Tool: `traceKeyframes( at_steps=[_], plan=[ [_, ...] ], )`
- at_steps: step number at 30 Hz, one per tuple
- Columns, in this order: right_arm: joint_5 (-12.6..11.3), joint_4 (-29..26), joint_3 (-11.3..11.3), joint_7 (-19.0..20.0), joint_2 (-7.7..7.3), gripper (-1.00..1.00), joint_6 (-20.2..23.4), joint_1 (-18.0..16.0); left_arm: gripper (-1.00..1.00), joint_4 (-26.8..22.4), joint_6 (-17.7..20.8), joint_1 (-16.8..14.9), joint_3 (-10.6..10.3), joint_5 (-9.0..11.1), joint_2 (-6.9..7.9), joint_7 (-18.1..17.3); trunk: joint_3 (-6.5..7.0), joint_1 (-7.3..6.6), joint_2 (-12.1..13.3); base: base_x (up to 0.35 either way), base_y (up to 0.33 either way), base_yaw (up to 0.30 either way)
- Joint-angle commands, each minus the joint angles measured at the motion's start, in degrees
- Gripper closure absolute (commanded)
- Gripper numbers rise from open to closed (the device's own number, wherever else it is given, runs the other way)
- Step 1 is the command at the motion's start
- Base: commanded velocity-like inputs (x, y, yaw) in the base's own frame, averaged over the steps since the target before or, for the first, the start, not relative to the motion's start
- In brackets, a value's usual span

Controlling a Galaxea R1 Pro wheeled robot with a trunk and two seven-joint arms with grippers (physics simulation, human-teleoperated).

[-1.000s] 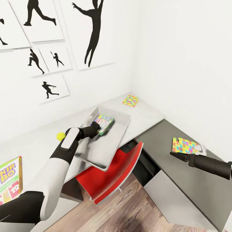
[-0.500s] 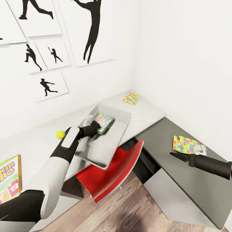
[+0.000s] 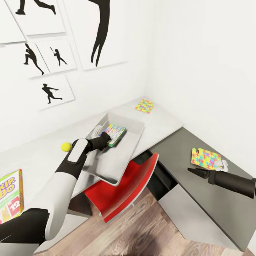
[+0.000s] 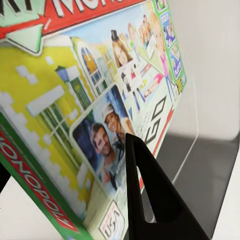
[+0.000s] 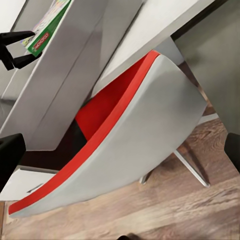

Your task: Put all the toys in the child's room - the three board games (two on the bed and one on the table), the two jigsaw puzzles on the table, and the tennis ball on the table - inside the toy box on the table in the child's room.

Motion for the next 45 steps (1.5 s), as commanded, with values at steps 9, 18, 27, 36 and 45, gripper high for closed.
traceKeyframes(
  at_steps=[9, 18, 27, 36, 45],
  plan=[
    [-0.36, -0.01, -0.51, -0.02, -0.01, -1.0, 0.45, 0.06, 1.0, -0.09, 0.02, -0.09, -0.05, 0.62, 0.0, 0.42, -0.26, 0.03, -0.1, 0.0, 0.0, 0.0],
    [-0.38, -0.01, -0.69, -0.02, -0.01, -1.0, 0.45, 0.06, 1.0, -0.09, 0.02, -0.24, -0.08, 0.63, 0.0, 0.25, -0.76, 0.03, -0.1, 0.0, 0.0, 0.0],
    [-0.4, -0.01, -0.75, -0.02, -0.05, -1.0, 0.45, 0.01, 1.0, -0.09, 0.02, -0.53, -0.1, 0.63, 0.0, 0.16, -1.55, 0.03, -0.1, 0.0, 0.0, 0.0],
    [-0.65, -0.04, -2.04, 0.44, -0.78, -1.0, 0.45, 0.23, 1.0, -0.09, 0.02, -0.6, -0.12, 0.61, 0.0, 0.18, -1.99, 0.03, -0.1, 0.0, 0.0, 0.0],
    [-1.95, -0.08, -5.86, 0.57, -1.89, -1.0, 0.45, -0.11, 1.0, -0.09, 0.02, -0.59, -0.13, 0.56, 0.0, 0.15, -2.05, 0.03, -0.1, 0.0, 0.0, 0.0]
  ],
)
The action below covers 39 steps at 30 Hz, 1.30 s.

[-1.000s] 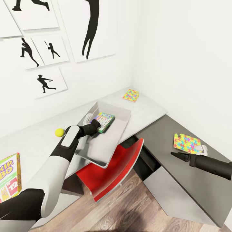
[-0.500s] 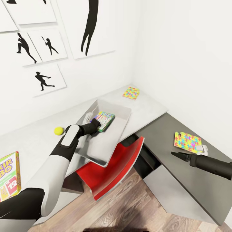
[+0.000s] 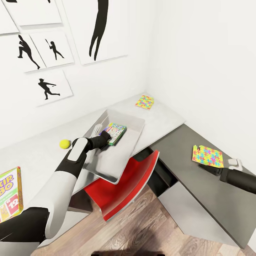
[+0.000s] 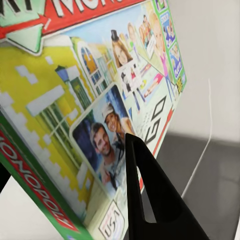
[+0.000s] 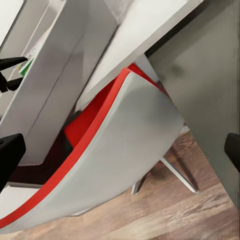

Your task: Put all the toys in the child's room - the three board games (two on the bed and one on the table), the two jigsaw puzzles on the table, and the tennis ball on the table - inside the toy box on the table in the child's room.

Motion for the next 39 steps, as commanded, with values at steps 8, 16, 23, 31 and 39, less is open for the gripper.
traceKeyframes(
  at_steps=[8, 16, 23, 31, 39],
  plan=[
    [-1.17, -0.02, -1.13, 0.1, -0.72, -1.0, 0.36, -0.05, 1.0, -0.09, 0.02, -0.04, -0.05, 0.58, 0.01, 0.57, -0.21, 0.03, -0.1, 0.0, 0.0, 0.0],
    [-1.47, 0.0, -1.32, 0.37, -0.8, -1.0, 0.36, 0.04, 1.0, -0.09, 0.02, -0.01, -0.05, 0.58, 0.05, 0.57, -0.8, 0.03, -0.1, 0.0, 0.0, 0.0],
    [-1.5, -0.01, -1.34, 0.41, -0.84, -1.0, 0.36, 0.05, 1.0, -0.09, 0.02, 0.02, -0.05, 0.58, 0.08, 0.57, -1.42, 0.03, -0.1, 0.0, 0.0, 0.0],
    [-1.51, -0.01, -1.35, 0.42, -0.85, -1.0, 0.36, 0.16, 1.0, -0.09, 0.02, 0.03, -0.05, 0.58, 0.09, 0.57, -1.85, 0.03, -0.1, 0.0, 0.0, 0.0],
    [-1.51, -0.01, -1.35, 0.43, -0.86, -1.0, 0.36, 0.29, 1.0, -0.09, 0.02, 0.04, -0.05, 0.59, 0.09, 0.57, -1.95, 0.03, -0.1, 0.0, 0.0, 0.0]
  ],
)
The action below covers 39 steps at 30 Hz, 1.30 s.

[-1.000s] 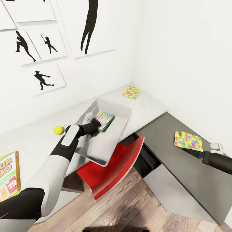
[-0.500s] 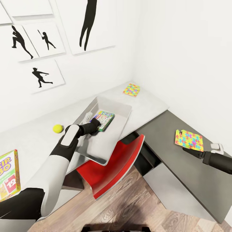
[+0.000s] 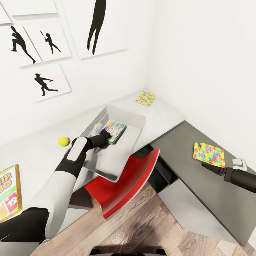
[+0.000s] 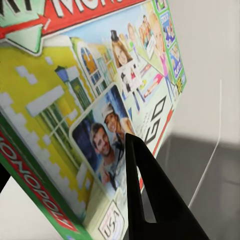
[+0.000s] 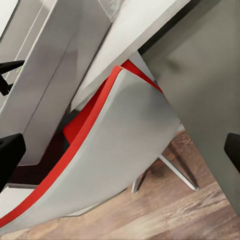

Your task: Put all the toys in the child's room - the three board games (two on the bed and one on the table), the two jigsaw puzzles on the table, and the tennis ball on the table - inside the toy box on the table in the child's room.

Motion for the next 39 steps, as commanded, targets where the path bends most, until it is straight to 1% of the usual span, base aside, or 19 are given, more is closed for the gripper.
traceKeyframes(
  at_steps=[1, 18, 28, 34, 39],
  plan=[
    [-0.03, 0.0, -0.04, 0.15, -0.01, -1.0, 0.29, -0.04, 1.0, 0.97, 0.37, -0.01, 0.0, -0.51, 0.01, 0.63, -0.09, 0.05, -0.07, 0.0, 0.0, 0.0],
    [-0.05, 0.0, -0.04, 0.15, 0.14, -1.0, 0.29, 0.06, 1.0, 0.97, 0.37, -0.14, 0.07, -0.55, 0.11, 0.59, -0.11, 0.05, -0.07, 0.0, 0.0, 0.0],
    [-0.07, 0.0, -0.04, 0.15, 0.13, -1.0, 0.29, 0.08, 1.0, 0.97, 0.37, -0.18, 0.16, -1.46, 0.34, 0.55, -0.12, 0.05, -0.07, 0.0, 0.0, 0.0],
    [-0.09, 0.0, -0.04, 0.15, 0.09, -1.0, 0.29, 0.08, 1.0, 0.97, 0.37, -0.2, 0.17, -1.69, 0.36, 0.6, -0.12, 0.05, -0.07, 0.0, 0.0, 0.0],
    [-0.1, 0.01, -0.04, 0.18, 0.08, -1.0, 0.29, 0.08, 1.0, 0.97, 0.37, -0.81, 0.17, -1.8, 0.36, 0.62, -0.3, 0.05, -0.07, 0.0, 0.0, 0.0]
  ],
)
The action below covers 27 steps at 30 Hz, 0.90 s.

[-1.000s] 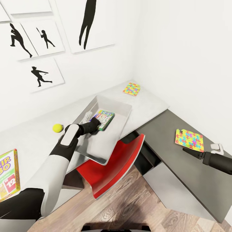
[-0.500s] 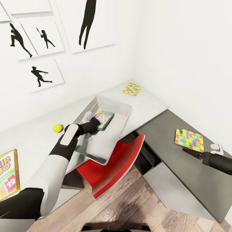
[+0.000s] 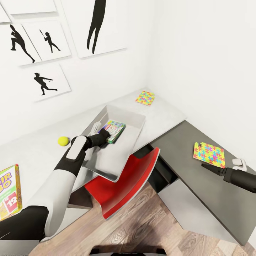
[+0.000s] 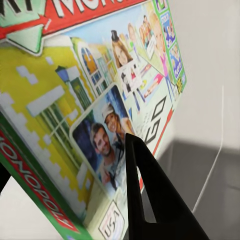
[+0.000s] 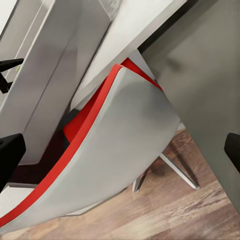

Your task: Put all the toys in the child's room - the three board games (two on the bed and one on the table), the two jigsaw puzzles on the table, and the tennis ball on the table - inside the toy box on the table in the child's room.

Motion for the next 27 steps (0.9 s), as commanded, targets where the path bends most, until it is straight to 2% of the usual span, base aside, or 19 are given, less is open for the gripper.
traceKeyframes(
  at_steps=[1, 16, 27],
  plan=[
    [-0.03, -0.01, -0.03, 0.18, -0.01, -1.0, 0.29, -0.04, 1.0, 0.43, 0.45, -0.14, 0.06, -1.07, 0.03, 0.63, -0.15, 0.05, -0.07, 0.0, 0.0, 0.0],
    [0.04, -0.02, -0.03, 2.08, -0.13, -1.0, 0.29, 0.03, 1.0, 0.43, 0.45, -1.09, 0.06, -1.99, -0.14, 0.63, -1.33, 0.05, -0.07, 0.0, 0.0, 0.0],
    [0.04, -0.02, -0.03, 2.31, -0.19, -1.0, 0.29, 0.12, 1.0, 0.43, 0.45, -1.14, 0.03, -2.35, -0.22, 0.63, -1.56, 0.05, -0.07, 0.0, 0.0, 0.0]
  ],
)
